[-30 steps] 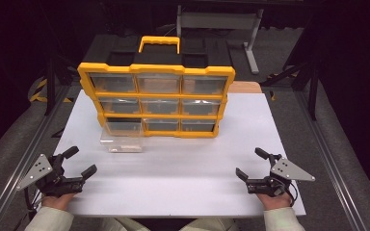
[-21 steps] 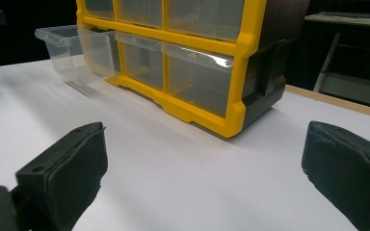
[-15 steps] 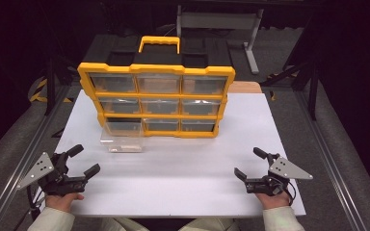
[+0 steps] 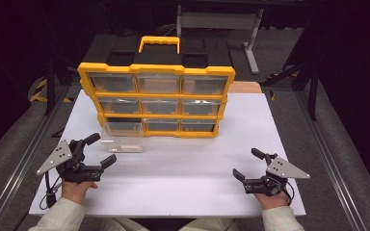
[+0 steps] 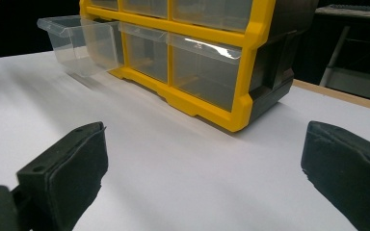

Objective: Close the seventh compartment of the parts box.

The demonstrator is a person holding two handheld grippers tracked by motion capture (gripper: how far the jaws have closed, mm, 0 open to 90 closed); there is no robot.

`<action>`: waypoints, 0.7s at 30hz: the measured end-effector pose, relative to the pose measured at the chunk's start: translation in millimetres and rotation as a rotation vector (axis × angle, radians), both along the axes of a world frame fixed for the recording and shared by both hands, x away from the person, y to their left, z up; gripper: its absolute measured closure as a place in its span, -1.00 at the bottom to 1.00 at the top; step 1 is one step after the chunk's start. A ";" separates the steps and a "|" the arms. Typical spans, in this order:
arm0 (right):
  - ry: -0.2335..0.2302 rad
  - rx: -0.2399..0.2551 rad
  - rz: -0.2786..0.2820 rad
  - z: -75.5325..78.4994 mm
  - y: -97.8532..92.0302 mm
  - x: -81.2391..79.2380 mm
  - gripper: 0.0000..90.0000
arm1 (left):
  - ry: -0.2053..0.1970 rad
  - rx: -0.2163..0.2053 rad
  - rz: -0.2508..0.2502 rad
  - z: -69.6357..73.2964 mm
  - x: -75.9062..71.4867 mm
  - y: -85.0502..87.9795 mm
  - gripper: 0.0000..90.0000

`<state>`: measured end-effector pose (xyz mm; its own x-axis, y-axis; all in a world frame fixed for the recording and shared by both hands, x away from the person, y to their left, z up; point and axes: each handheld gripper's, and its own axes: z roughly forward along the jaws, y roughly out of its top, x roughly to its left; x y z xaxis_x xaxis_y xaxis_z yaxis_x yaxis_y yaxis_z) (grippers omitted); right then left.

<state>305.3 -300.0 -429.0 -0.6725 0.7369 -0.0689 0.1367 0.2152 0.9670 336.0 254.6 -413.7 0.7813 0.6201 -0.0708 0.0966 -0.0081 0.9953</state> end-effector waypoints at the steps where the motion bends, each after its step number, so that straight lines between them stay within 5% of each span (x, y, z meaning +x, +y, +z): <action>1: 0.001 0.000 0.000 -0.1 -0.1 0.0 -0.93 | 0.009 0.003 -0.008 0.8 0.9 -1.7 -0.93; 8: 0.003 -0.003 0.001 -0.4 0.1 0.1 -0.92 | 0.007 0.005 -0.026 9.7 5.5 -4.2 -0.81; 18: 0.013 -0.006 0.007 -1.5 0.5 1.3 -0.91 | 0.059 0.049 -0.103 11.0 12.4 -2.8 0.90; 21: 0.016 -0.004 0.008 -1.6 0.5 1.3 -0.91 | 0.053 0.057 -0.104 10.7 13.5 -2.8 0.99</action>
